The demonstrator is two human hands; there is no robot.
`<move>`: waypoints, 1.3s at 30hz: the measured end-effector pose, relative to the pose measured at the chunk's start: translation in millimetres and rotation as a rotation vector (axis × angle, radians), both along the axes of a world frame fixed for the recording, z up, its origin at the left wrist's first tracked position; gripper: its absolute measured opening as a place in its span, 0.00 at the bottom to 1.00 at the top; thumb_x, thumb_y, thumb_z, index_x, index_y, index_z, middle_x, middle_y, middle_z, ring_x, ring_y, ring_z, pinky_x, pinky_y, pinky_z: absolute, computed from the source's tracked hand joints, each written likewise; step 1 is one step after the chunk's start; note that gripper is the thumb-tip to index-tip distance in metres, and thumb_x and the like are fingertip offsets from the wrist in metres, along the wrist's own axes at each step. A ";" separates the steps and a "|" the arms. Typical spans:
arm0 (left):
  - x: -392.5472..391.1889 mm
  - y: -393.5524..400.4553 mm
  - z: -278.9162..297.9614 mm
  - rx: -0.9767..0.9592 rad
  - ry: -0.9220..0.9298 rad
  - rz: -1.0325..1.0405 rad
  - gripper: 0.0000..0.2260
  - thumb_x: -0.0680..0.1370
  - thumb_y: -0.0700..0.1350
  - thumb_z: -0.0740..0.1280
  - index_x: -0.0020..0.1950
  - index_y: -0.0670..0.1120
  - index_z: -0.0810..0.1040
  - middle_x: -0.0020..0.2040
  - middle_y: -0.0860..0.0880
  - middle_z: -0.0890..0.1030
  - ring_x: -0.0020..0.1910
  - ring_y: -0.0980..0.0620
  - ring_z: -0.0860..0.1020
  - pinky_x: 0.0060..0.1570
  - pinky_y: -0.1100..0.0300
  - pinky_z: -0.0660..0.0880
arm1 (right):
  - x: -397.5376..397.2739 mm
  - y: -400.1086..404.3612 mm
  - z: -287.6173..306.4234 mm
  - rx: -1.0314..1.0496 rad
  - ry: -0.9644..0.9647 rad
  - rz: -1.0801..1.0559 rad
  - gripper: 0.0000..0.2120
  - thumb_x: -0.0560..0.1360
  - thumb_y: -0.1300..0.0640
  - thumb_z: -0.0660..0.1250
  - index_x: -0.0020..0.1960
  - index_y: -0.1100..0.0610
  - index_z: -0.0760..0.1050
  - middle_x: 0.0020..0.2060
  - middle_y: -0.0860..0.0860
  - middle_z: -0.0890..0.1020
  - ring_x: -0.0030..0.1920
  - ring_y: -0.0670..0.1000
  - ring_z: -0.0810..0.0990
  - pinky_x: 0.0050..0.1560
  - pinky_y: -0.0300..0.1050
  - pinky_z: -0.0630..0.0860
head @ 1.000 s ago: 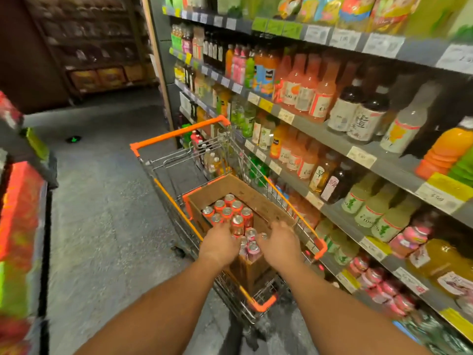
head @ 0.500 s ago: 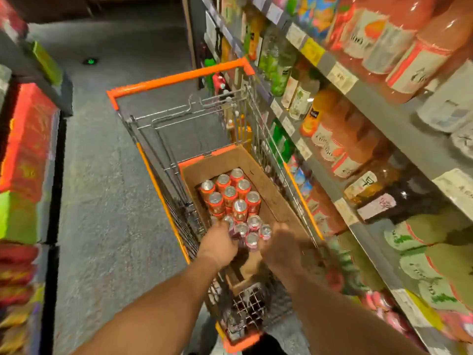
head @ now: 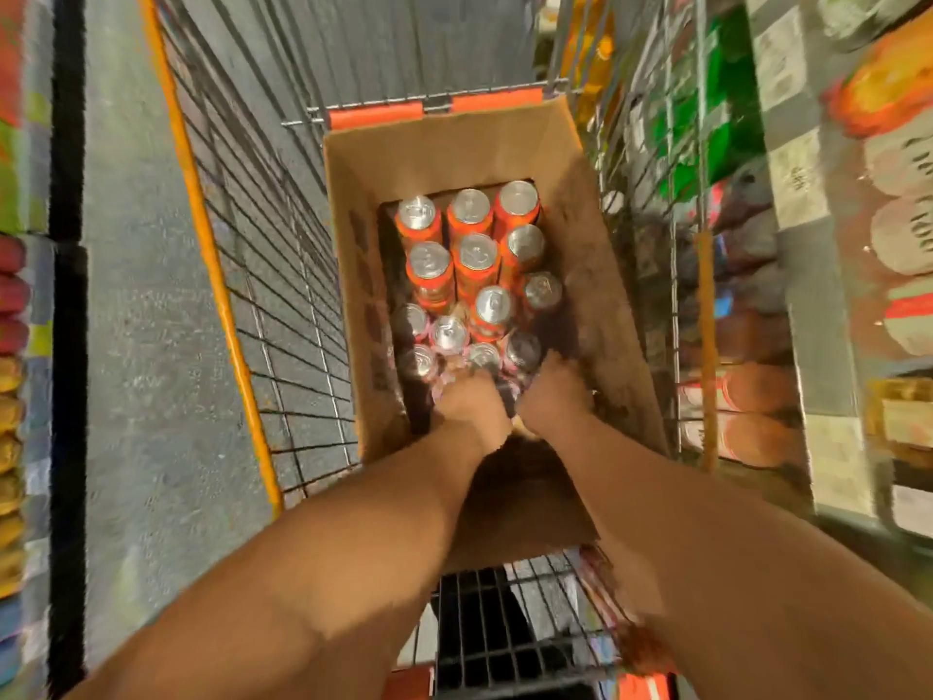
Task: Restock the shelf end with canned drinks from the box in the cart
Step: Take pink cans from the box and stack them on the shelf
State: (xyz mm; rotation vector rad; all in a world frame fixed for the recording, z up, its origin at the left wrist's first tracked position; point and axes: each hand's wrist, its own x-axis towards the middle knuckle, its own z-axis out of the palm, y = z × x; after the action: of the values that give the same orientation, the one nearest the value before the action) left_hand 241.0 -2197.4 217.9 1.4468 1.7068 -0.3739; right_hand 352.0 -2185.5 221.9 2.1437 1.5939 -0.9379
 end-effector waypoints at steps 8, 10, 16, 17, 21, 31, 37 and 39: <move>19.5 12.2 -62.2 0.013 0.183 -0.328 0.19 0.82 0.46 0.56 0.73 0.49 0.67 0.71 0.42 0.67 0.69 0.37 0.67 0.62 0.43 0.69 | 10.3 11.8 -62.9 -0.135 -0.194 0.380 0.22 0.80 0.60 0.56 0.72 0.65 0.63 0.69 0.60 0.67 0.66 0.59 0.68 0.64 0.50 0.67; 18.3 10.4 -67.1 0.093 0.192 -0.357 0.17 0.82 0.45 0.56 0.70 0.49 0.71 0.67 0.42 0.69 0.66 0.38 0.69 0.59 0.43 0.71 | 11.2 11.9 -67.8 -0.144 -0.264 0.524 0.20 0.80 0.60 0.56 0.70 0.64 0.66 0.67 0.60 0.70 0.65 0.58 0.70 0.64 0.50 0.68; 22.5 6.7 -82.1 0.169 0.189 -0.426 0.15 0.83 0.44 0.55 0.69 0.47 0.70 0.66 0.42 0.70 0.64 0.40 0.69 0.52 0.46 0.74 | 14.8 12.2 -78.5 -0.150 -0.337 0.603 0.16 0.81 0.61 0.55 0.67 0.62 0.68 0.64 0.59 0.73 0.64 0.56 0.73 0.62 0.49 0.69; 23.6 7.6 -84.4 0.184 0.177 -0.427 0.15 0.83 0.44 0.55 0.69 0.47 0.70 0.65 0.43 0.71 0.63 0.40 0.70 0.51 0.47 0.73 | 14.7 12.3 -80.0 -0.144 -0.343 0.621 0.15 0.81 0.61 0.55 0.66 0.62 0.69 0.63 0.58 0.74 0.63 0.56 0.74 0.61 0.49 0.71; 22.3 10.1 -78.6 0.339 0.151 -0.451 0.09 0.75 0.47 0.69 0.53 0.48 0.83 0.50 0.50 0.80 0.48 0.48 0.80 0.39 0.57 0.74 | 13.1 14.8 -81.3 -0.152 -0.337 0.557 0.14 0.81 0.61 0.54 0.63 0.60 0.73 0.61 0.57 0.77 0.60 0.54 0.78 0.56 0.46 0.75; -3.5 16.9 -20.3 0.257 0.091 -0.310 0.15 0.84 0.44 0.54 0.67 0.44 0.74 0.62 0.43 0.77 0.61 0.42 0.78 0.57 0.50 0.75 | -6.4 -1.2 -19.2 -0.023 -0.252 0.242 0.18 0.78 0.59 0.61 0.67 0.58 0.66 0.58 0.57 0.71 0.51 0.57 0.80 0.42 0.49 0.77; -48.9 24.2 52.3 0.292 -0.081 -0.428 0.17 0.78 0.39 0.63 0.67 0.45 0.70 0.64 0.43 0.76 0.62 0.43 0.77 0.59 0.50 0.75 | -38.7 -21.4 65.4 0.179 -0.220 -0.013 0.16 0.78 0.54 0.61 0.63 0.57 0.65 0.59 0.57 0.69 0.52 0.56 0.80 0.44 0.47 0.77; -63.8 27.6 87.5 0.330 -0.120 -0.467 0.21 0.77 0.42 0.65 0.70 0.43 0.67 0.66 0.41 0.73 0.63 0.41 0.75 0.60 0.50 0.73 | -50.5 -29.0 104.1 0.254 -0.200 -0.110 0.16 0.77 0.53 0.63 0.62 0.57 0.66 0.58 0.57 0.70 0.54 0.57 0.79 0.48 0.49 0.76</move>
State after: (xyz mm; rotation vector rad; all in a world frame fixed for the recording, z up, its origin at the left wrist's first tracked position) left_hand 177.2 -2169.8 305.4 2.0744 1.3670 -0.2511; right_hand 301.5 -2214.6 326.1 2.4303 1.5804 -0.5521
